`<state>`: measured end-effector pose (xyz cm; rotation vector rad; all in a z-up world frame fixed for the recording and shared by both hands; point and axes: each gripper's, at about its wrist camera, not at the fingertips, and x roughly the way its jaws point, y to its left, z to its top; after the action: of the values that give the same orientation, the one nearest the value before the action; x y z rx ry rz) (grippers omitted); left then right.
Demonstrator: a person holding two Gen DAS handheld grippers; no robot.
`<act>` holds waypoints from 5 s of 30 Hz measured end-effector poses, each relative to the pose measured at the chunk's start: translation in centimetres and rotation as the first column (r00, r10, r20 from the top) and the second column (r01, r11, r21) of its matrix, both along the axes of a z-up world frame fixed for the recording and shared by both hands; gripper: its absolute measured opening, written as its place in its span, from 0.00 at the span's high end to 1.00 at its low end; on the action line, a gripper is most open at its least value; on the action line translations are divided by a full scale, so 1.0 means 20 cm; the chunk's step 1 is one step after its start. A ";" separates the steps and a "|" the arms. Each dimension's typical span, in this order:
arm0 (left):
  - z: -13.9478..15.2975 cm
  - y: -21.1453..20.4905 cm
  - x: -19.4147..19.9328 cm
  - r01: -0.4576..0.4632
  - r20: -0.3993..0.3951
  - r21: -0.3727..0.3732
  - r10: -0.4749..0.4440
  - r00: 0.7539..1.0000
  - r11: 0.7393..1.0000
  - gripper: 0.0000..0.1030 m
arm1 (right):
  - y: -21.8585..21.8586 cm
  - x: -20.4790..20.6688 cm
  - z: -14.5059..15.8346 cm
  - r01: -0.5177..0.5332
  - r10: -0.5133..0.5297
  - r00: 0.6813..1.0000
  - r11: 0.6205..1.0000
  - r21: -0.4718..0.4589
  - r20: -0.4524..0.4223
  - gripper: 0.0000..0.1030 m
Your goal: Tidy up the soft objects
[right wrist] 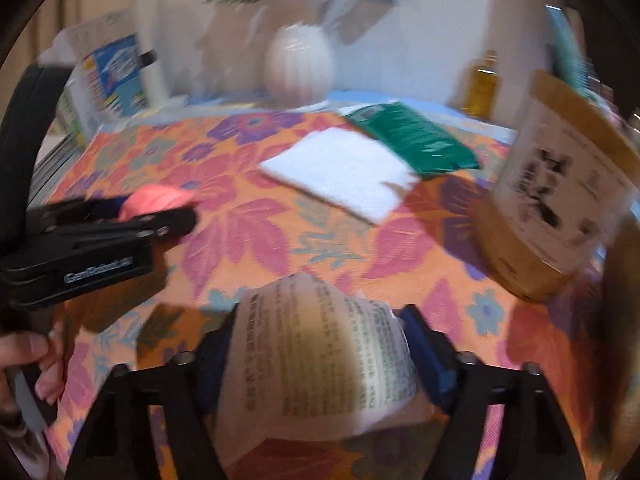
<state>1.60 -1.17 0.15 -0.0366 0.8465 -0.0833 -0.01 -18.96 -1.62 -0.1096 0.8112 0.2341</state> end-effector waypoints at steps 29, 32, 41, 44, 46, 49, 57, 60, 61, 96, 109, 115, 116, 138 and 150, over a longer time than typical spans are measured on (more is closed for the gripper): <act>0.62 -1.12 -0.20 0.440 0.187 -0.119 -0.415 0.890 0.890 0.45 | -1.23 -0.13 0.80 0.213 -0.256 0.966 0.853 0.477 0.026 0.41; 0.59 -1.37 -0.23 0.538 0.184 -0.067 -0.520 0.834 0.840 0.45 | -1.35 -0.04 0.74 0.288 -0.310 0.951 0.870 0.401 -0.011 0.41; 0.44 -1.71 -0.22 0.689 0.125 -0.035 -0.681 0.721 0.723 0.29 | -1.48 0.15 0.62 0.304 -0.300 0.952 0.896 0.323 -0.062 0.26; 0.43 -1.73 -0.20 0.676 0.124 -0.029 -0.668 0.733 0.736 0.07 | -1.52 0.14 0.62 0.309 -0.314 0.949 0.891 0.333 -0.042 0.06; 0.44 -1.69 -0.21 0.673 0.147 -0.031 -0.663 0.734 0.739 0.01 | -1.55 0.14 0.62 0.328 -0.333 0.942 0.875 0.357 -0.050 0.06; 0.44 -1.64 -0.20 0.672 0.146 -0.032 -0.661 0.736 0.740 0.01 | -1.57 0.11 0.62 0.335 -0.339 0.939 0.856 0.394 -0.062 0.06; 0.51 -1.43 -0.13 0.726 0.093 -0.045 -0.721 0.686 0.686 0.01 | -1.41 -0.10 0.75 0.282 -0.382 0.919 0.813 0.509 0.101 0.06; 0.61 -1.23 -0.08 0.704 0.097 -0.020 -0.700 0.708 0.710 0.01 | -1.26 -0.20 0.84 0.240 -0.375 0.911 0.820 0.520 0.172 0.06; 0.66 -1.15 -0.08 0.683 0.097 -0.014 -0.679 0.728 0.730 0.01 | -1.21 -0.22 0.86 0.222 -0.366 0.911 0.824 0.522 0.190 0.05; -0.01 -0.72 1.06 0.524 -0.082 0.052 -0.519 0.851 0.850 0.00 | 0.03 0.51 0.02 0.351 -0.335 0.935 0.919 0.177 -0.114 0.00; 0.04 -0.69 0.92 0.600 -0.059 -0.024 -0.600 0.798 0.800 0.99 | 0.04 0.49 0.01 0.202 -0.179 0.979 0.922 0.330 -0.101 0.89; 0.06 -0.75 0.70 0.653 -0.047 0.087 -0.652 0.757 0.752 0.93 | -0.05 0.33 -0.01 0.179 -0.118 0.979 0.885 0.429 -0.164 0.89; 0.08 -0.76 0.71 0.667 -0.056 0.094 -0.665 0.745 0.739 0.81 | -0.06 0.29 -0.01 0.174 -0.111 0.980 0.880 0.441 -0.164 0.89; -0.03 -1.22 1.14 0.976 -0.379 0.180 -0.907 0.182 0.121 0.00 | -0.29 0.12 -0.09 0.156 -0.009 0.971 0.782 0.603 -0.239 0.89; 0.03 -0.93 0.99 0.911 -0.177 0.148 -0.896 0.407 0.385 0.33 | -0.28 0.12 -0.06 0.150 -0.024 0.973 0.818 0.556 -0.228 0.89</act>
<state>21.45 -19.81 0.77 0.6805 0.8527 -1.0643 2.30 -24.54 -2.84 0.5316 0.9242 0.3984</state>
